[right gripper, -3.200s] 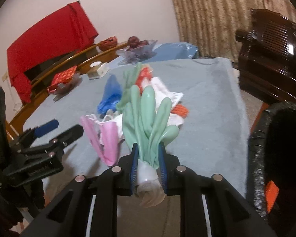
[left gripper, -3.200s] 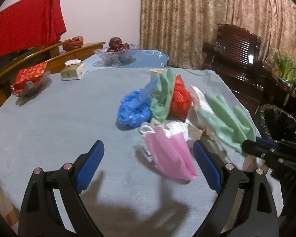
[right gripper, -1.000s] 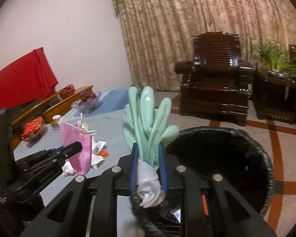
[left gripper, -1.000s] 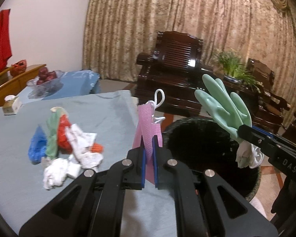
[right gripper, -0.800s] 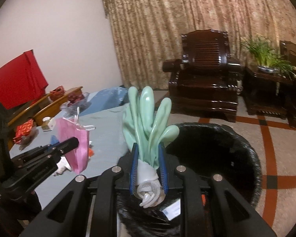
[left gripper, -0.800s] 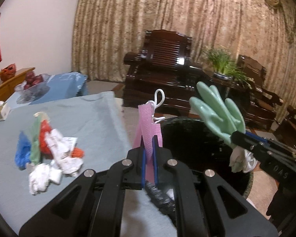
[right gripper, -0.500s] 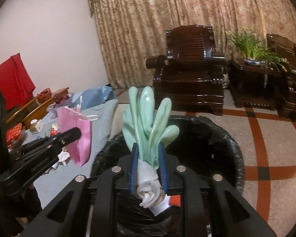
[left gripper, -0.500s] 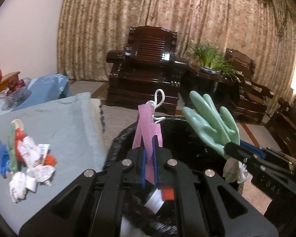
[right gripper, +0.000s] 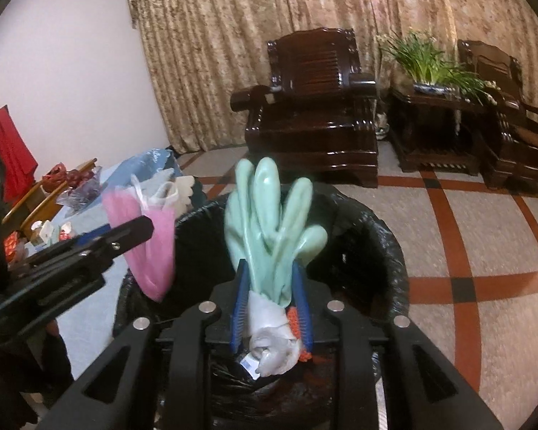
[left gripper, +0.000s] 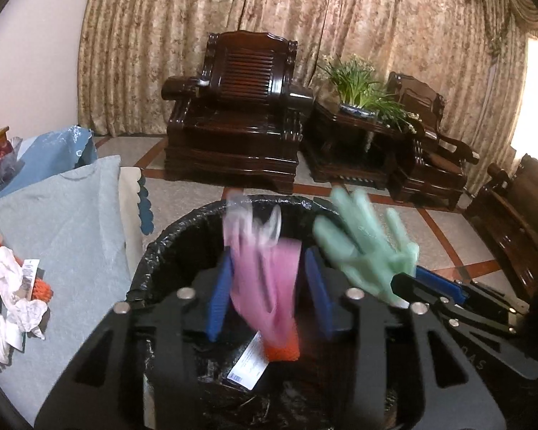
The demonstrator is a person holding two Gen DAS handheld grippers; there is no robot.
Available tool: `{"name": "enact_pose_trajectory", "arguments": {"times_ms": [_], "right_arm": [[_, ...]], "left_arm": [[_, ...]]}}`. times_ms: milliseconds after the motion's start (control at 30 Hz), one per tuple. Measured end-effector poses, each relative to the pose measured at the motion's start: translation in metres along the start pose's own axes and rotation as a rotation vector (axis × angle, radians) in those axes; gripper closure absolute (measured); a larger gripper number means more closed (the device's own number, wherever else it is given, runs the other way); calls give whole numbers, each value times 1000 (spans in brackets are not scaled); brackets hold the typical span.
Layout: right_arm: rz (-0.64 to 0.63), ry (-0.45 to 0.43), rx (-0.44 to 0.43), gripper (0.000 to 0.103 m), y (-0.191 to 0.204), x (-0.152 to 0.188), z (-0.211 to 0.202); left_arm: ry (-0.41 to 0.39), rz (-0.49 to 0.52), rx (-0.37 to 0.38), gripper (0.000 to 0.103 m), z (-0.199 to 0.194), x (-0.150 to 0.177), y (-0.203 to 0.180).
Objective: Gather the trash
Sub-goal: 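Carry mask and glove over the bin and open both grippers, then grasp the white tissue with the right gripper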
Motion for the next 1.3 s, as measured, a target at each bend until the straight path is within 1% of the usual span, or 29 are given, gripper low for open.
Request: {"name": "enact_pose_trajectory", "arguments": {"times_ms": [33, 67, 100, 133, 167, 200, 233, 267, 300, 333, 367, 467, 600, 800, 1000, 1300], "right_arm": [[1, -3, 7, 73, -1, 0, 0], [1, -4, 10, 63, -1, 0, 0], [3, -5, 11, 59, -2, -2, 0], [4, -8, 13, 57, -2, -2, -1], [3, -10, 12, 51, -1, -3, -2], [1, -13, 12, 40, -1, -2, -2], [-1, -22, 18, 34, 0, -3, -4], [-2, -33, 21, 24, 2, -4, -5], [-2, -43, 23, 15, 4, -5, -7], [-3, -50, 22, 12, 6, -6, -8], [-4, -53, 18, 9, 7, -7, -8], [-5, -54, -3, 6, 17, -9, -7], [-18, -61, -30, 6, 32, -12, -7], [-74, -68, -82, 6, 70, -12, -5], [-132, -61, -159, 6, 119, -6, 1], [-234, -36, -268, 6, 195, 6, 19]], "left_arm": [[0, 1, -1, 55, -1, 0, 1], [-1, -2, -2, 52, 0, 0, 1], [-3, -7, -6, 47, -2, 0, 2], [-6, -14, -9, 44, -4, 0, 6], [-9, -17, -11, 41, -7, 0, 9], [-15, -18, -21, 35, -10, -1, 12], [-21, -19, -31, 29, -14, -2, 16], [-32, -19, -45, 27, -19, -3, 20], [-38, -21, -57, 22, -24, -4, 25], [-45, -24, -68, 18, -29, -5, 29], [-53, -28, -84, 17, -34, -4, 35], [-71, -42, -136, 14, -53, -3, 57], [-86, -80, -193, 13, -77, -2, 88], [-105, -112, -290, 13, -113, 6, 133], [-120, -131, -397, 13, -149, 18, 176], [-119, -181, -525, 13, -190, 44, 229]]}}
Point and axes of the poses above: each gripper's, at about its wrist camera, not at the fingertips, and z roughly the way its jaws point, y to its left, x to its underside, the point moved 6 cm from there along z, roughly the way its jaws point, and after that the axes turned 3 degrees about z, right-handed, at the moved point
